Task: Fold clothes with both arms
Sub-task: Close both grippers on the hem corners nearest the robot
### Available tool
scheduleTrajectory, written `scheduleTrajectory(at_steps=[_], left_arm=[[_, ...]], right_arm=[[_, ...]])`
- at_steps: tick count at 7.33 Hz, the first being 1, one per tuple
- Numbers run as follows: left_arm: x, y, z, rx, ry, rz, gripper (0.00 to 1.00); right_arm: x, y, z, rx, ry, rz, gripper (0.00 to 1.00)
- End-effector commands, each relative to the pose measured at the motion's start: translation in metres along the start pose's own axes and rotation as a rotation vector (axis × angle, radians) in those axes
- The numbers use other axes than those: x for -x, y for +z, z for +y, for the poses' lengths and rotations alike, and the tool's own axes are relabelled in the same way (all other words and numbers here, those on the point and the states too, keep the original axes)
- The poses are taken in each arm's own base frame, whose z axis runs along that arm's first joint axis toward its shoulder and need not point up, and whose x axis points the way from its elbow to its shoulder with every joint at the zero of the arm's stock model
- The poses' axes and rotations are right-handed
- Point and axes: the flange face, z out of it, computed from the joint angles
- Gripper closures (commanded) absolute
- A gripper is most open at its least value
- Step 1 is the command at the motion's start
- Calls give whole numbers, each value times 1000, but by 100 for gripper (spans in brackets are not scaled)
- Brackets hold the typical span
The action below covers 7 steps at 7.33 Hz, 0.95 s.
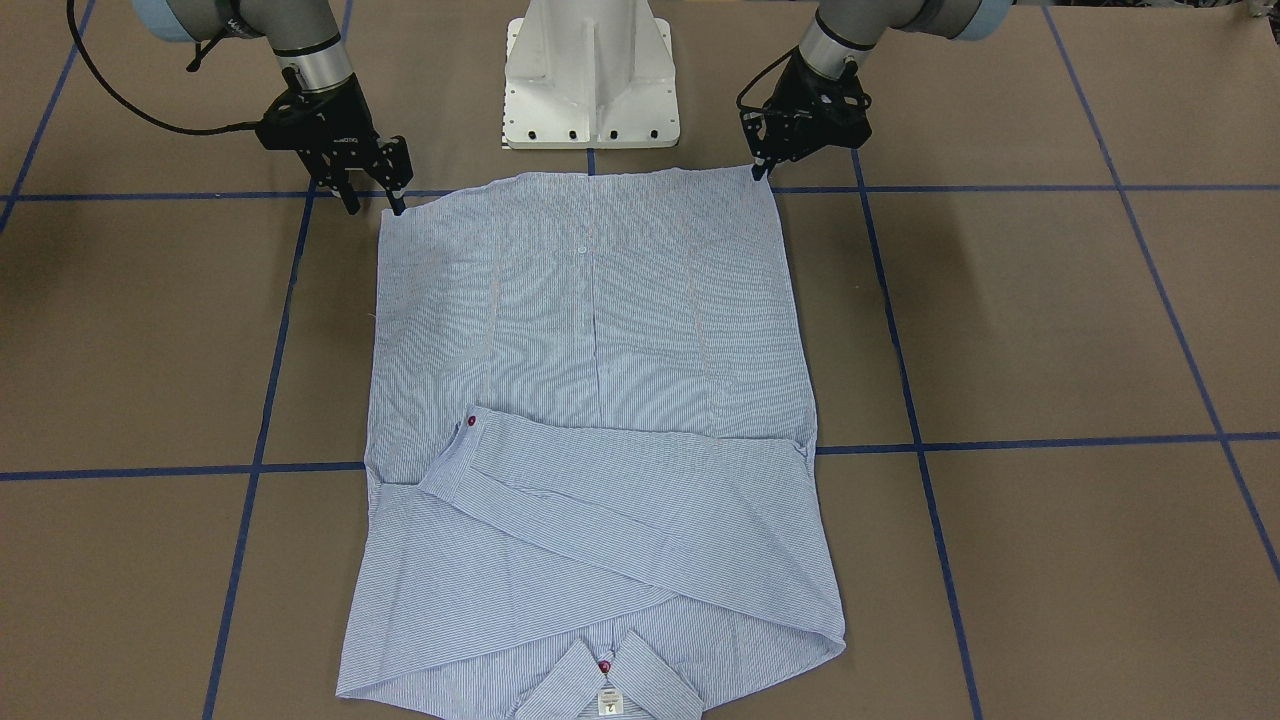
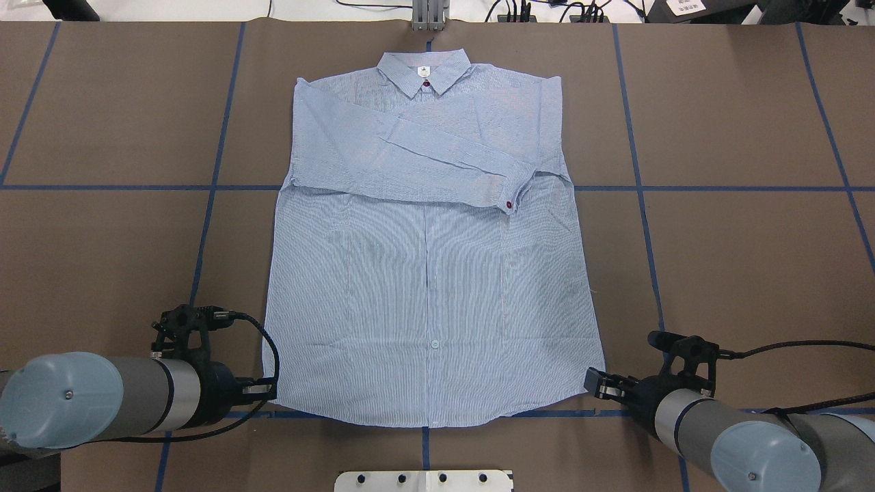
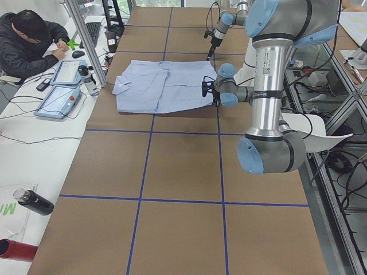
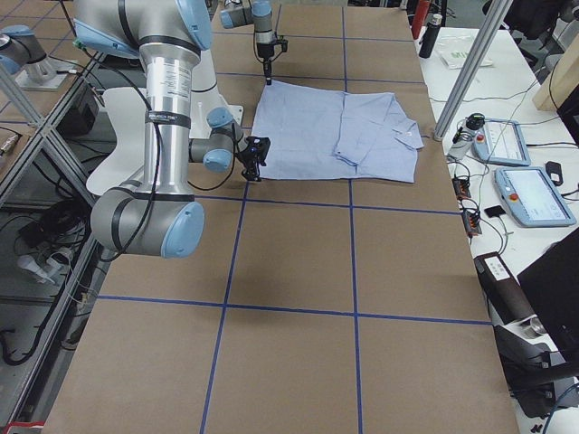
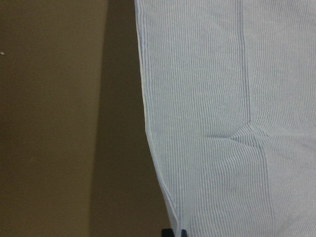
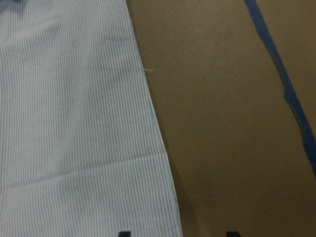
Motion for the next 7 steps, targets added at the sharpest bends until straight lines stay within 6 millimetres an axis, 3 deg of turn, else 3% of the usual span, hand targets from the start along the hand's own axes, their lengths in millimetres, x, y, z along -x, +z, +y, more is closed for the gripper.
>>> scheduleTrajectory(at_steps=[1,2,5,7], left_arm=[[-1,-1,0,0,0,2,100],[-4,-6,0,1,3,13,100],[-4,-6,1,2,3,13,100],[-4,-7,1,4,3,14,100]], right_arm=[[-4,8,7,-2,-1,-16,38],[8,7,9,-1,5,-38,45],[10,7,10,1,6,-42,64],[12,4,8,-1,9,-47,100]])
